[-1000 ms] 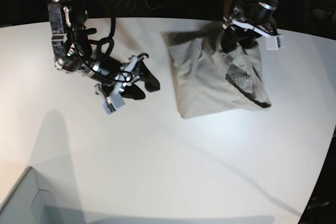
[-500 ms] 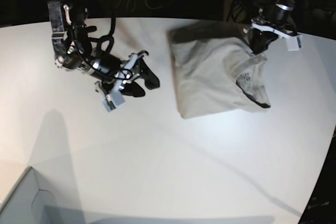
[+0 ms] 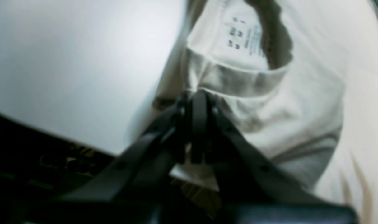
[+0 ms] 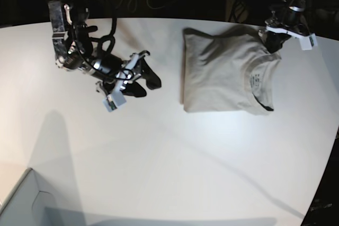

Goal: Layout the t-shirt on the table in an organized manner, then fold the t-shirt properly
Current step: 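Grasp the folded shirt's edge with the left gripper and pull it straight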

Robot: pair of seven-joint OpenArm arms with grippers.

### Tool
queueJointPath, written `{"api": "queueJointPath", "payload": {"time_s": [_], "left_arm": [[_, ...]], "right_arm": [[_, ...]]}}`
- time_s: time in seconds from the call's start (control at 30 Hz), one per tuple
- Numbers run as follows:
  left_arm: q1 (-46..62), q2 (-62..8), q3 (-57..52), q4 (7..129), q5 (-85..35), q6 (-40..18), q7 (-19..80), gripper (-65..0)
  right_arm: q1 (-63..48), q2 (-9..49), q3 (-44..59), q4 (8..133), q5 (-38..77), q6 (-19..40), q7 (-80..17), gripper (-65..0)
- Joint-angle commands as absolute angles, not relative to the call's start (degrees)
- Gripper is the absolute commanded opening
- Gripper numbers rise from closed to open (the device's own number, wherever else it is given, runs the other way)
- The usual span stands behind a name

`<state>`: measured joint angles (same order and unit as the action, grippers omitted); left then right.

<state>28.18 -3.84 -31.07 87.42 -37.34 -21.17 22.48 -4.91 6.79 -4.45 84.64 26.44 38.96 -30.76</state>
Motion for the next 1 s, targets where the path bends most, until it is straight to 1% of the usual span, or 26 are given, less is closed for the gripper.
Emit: {"api": "queueJointPath", "payload": {"time_s": [0.0, 0.17, 0.3, 0.43, 0.57, 0.6, 0.67, 0.8, 0.97], "left_arm": [[27.91, -5.23, -31.25, 88.75, -38.20, -21.93, 21.14, -65.0], [28.00, -5.93, -31.87, 92.09, -38.29, -21.93, 21.14, -65.0], [27.56, -5.76, -36.18, 91.91, -38.29, -21.93, 21.14, -65.0], [25.71, -6.11, -37.32, 87.25, -38.20, -21.93, 21.14, -64.9], [23.08, -8.57, -36.79, 82.68, -38.29, -21.93, 21.23, -64.8], [22.46, -8.57, -36.88, 82.15, -38.29, -21.93, 21.23, -63.7], [21.85, -9.19, -37.32, 82.07, -38.20, -21.93, 21.23, -59.0], [21.67, -11.12, -37.32, 81.98, -38.29, -21.93, 21.23, -44.4], [20.18, -12.97, -37.32, 79.60, -38.29, -21.93, 21.23, -28.9]], "right_arm": [[-4.88, 6.81, -4.35, 85.67, 27.74, 40.00, -29.49, -32.5], [-5.58, 6.90, -4.35, 85.76, 27.74, 40.00, -29.41, -32.5], [-5.67, 6.90, -4.35, 85.76, 27.74, 40.00, -29.41, -32.5], [-5.67, 6.90, -4.35, 85.76, 27.74, 40.00, -29.41, -32.5], [-5.76, 6.90, -4.35, 85.76, 27.74, 40.00, -29.41, -32.5], [-6.11, 6.90, -4.35, 85.76, 27.74, 40.00, -29.41, -32.5], [-6.55, 6.90, -4.35, 85.76, 27.74, 40.00, -29.41, -32.5], [-6.81, 6.90, -4.35, 85.76, 27.74, 40.00, -29.41, -32.5], [-6.90, 6.90, -4.35, 85.76, 27.74, 40.00, -29.41, -32.5]]}}
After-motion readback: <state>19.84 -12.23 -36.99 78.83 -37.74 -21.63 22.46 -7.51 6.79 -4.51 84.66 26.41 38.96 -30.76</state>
